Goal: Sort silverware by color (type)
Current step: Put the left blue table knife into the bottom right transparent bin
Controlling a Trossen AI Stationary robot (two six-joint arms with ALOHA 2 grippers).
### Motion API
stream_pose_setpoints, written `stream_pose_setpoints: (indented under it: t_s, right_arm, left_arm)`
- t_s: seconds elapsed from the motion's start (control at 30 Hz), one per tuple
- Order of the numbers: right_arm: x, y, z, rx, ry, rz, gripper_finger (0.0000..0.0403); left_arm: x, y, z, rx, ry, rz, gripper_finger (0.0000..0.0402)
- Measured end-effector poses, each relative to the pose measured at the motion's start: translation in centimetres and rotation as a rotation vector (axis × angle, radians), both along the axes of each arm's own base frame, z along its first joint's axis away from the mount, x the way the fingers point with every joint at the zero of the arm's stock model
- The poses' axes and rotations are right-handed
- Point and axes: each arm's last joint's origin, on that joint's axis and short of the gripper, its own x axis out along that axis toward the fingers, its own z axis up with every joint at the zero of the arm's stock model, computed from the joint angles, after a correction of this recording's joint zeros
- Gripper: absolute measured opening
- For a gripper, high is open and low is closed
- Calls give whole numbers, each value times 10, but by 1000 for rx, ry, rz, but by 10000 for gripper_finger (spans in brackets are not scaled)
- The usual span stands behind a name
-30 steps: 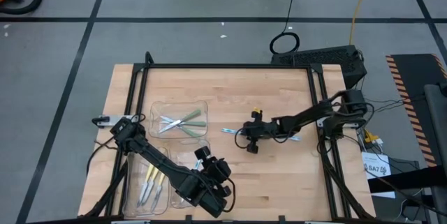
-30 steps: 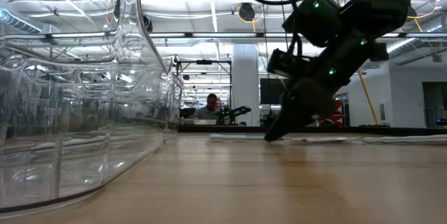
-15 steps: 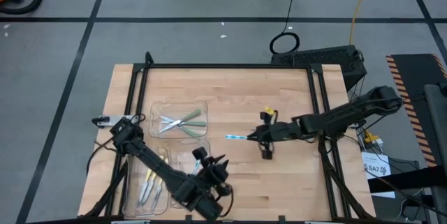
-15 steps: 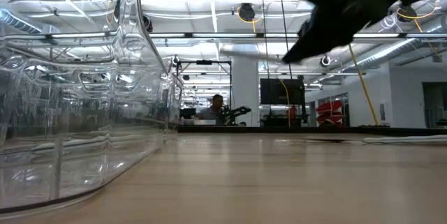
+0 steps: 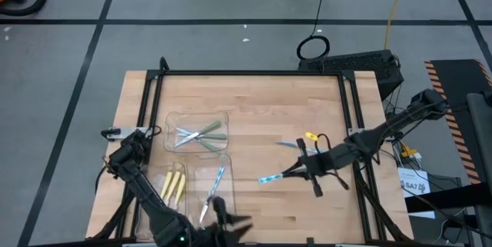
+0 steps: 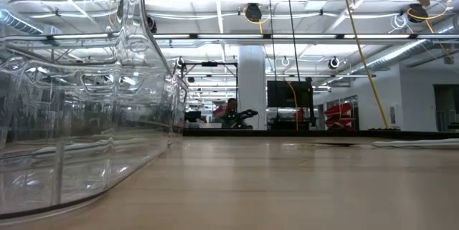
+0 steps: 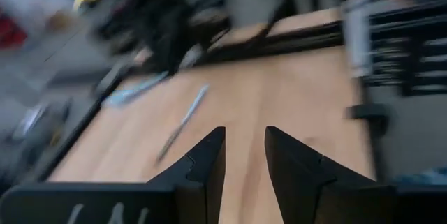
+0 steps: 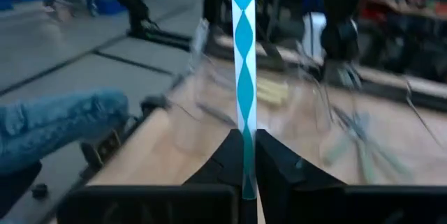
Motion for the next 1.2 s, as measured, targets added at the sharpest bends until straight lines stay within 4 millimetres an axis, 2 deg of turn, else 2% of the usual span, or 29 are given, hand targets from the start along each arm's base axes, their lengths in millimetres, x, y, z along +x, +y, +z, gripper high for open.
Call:
stream_pose_setpoints:
  t_s: [0.07,0.17,0.23,0.33,0.4,0.53,0.7,0.77,0.87,0.93,1.03,1.1,1.2]
  right_arm:
    - [-2,5,5,2,-49,26,12]
    - [-4,12,11,9,-116,60,12]
    - [-6,17,16,12,-164,86,12]
    - [-10,24,21,7,-225,123,12]
    - [-14,27,24,2,-249,147,12]
    - [-24,31,31,-8,-287,184,12]
    - [-34,30,34,-23,-298,205,12]
    - [-38,27,32,-28,-300,187,12]
    - [-44,22,29,-32,-304,166,12]
    - [-47,19,27,-19,-323,161,12]
    - [-50,17,22,1,-351,159,12]
    - [-51,16,18,5,-356,156,12]
    - [-50,15,16,5,-356,146,12]
  left_arm:
    - [6,-9,10,49,-37,-99,111]
    - [15,-11,21,152,-64,-191,111]
    - [22,-8,23,213,-50,-253,111]
    - [38,8,22,209,-25,-262,111]
    - [50,23,12,184,4,-233,111]
    - [74,48,-22,173,11,-164,111]
    - [95,67,-29,211,-146,-139,111]
    - [99,69,-27,217,-231,-138,111]
    - [97,72,-25,193,-457,-197,111]
    - [93,81,-35,181,-572,-184,110]
    - [88,99,-55,197,-651,-132,110]
    - [85,105,-58,211,-698,-125,110]
    - [83,103,-57,216,-726,-178,110]
